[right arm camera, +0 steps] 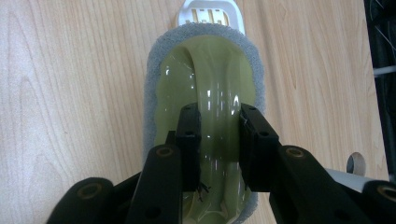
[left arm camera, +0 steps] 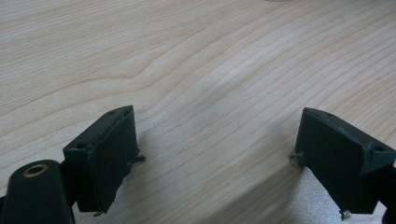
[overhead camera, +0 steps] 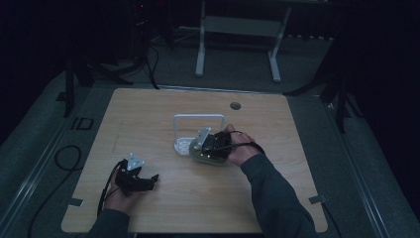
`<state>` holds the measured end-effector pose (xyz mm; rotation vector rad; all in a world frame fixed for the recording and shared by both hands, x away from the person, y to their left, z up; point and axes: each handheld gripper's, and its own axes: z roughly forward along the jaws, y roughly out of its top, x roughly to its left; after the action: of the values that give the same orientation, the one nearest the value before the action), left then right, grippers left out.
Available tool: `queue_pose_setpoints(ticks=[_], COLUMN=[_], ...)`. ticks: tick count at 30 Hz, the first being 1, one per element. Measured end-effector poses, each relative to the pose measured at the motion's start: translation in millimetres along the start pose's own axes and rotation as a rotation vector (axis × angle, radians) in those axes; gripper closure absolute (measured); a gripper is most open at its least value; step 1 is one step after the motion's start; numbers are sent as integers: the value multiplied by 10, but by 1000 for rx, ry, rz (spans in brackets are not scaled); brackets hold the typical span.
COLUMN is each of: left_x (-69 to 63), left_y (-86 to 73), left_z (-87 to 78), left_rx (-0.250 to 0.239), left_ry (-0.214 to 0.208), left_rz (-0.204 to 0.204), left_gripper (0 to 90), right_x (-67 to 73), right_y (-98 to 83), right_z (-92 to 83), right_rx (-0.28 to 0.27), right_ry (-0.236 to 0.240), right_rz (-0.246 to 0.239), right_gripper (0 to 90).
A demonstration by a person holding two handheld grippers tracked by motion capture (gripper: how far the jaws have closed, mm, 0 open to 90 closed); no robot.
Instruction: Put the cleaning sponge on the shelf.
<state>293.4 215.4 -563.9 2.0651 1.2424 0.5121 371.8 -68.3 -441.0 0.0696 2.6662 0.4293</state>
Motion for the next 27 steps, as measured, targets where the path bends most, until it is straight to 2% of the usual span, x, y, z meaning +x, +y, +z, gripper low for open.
queue_pose_setpoints(ticks=[17, 24, 27], left_x=[0, -1, -1], left_y=[0, 0, 0], left_z=[1, 1, 0], left_rx=[0, 0, 0], left_ry=[0, 0, 0], left_rz=[-1, 0, 0], left_gripper=[130, 130, 130], right_x=[-31, -27, -27], right_y=[104, 142, 152], right_z=[-9, 61, 73], right_rx=[-11, -15, -18], right_ry=[-20, -24, -19], right_rz=[-43, -68, -65], right_gripper=[719, 719, 719])
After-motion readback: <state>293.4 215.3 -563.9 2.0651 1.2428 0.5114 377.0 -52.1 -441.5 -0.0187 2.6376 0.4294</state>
